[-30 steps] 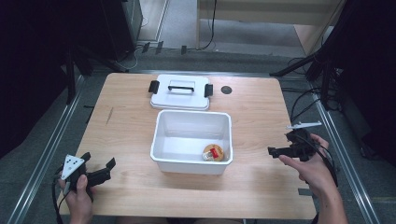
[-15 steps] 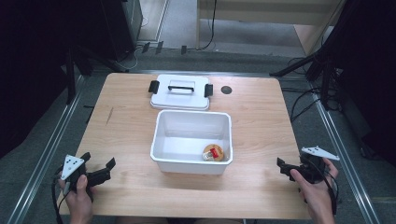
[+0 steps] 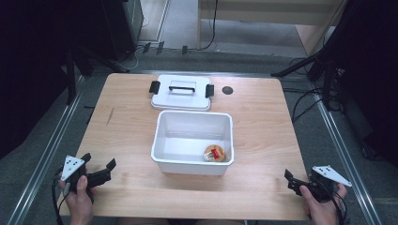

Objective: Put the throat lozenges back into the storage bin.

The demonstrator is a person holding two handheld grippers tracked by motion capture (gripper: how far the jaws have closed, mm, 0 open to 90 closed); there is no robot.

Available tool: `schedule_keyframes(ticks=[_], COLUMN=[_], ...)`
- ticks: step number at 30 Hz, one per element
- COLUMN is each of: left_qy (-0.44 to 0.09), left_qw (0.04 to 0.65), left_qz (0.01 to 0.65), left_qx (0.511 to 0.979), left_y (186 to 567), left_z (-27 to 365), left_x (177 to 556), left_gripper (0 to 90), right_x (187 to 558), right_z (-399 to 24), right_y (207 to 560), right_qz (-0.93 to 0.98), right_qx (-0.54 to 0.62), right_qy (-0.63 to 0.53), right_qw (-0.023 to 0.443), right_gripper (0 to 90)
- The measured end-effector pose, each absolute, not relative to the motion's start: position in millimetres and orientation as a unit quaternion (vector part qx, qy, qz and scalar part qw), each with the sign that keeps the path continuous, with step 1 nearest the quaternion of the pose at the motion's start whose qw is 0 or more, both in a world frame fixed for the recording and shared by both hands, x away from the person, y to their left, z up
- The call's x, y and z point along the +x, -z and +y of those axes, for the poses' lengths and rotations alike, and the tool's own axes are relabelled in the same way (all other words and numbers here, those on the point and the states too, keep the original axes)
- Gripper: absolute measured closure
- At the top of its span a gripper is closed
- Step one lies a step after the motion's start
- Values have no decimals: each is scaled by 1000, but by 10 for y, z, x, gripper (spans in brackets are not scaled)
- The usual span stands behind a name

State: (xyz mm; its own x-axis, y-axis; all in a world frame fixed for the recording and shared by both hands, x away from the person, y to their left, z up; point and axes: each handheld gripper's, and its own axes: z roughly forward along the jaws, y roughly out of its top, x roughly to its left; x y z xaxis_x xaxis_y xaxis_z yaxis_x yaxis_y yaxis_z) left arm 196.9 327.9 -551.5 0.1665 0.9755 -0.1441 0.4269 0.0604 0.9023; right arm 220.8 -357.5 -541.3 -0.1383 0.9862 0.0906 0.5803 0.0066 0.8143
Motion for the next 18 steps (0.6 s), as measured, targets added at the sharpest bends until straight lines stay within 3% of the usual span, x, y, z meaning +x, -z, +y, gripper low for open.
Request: schedule_keyframes(ticks=[18], left_qy=[-301], left_qw=[453], left_qz=[574], left_qx=[612], left_y=[5517], left_z=[3286], left_x=[1983], left_gripper=[1], right_x=[2146], right_z=[-3632], right_y=[5484], right_qz=[621], right_qx=[626], right_qy=[-390], right_qw=[265], right_gripper=[0])
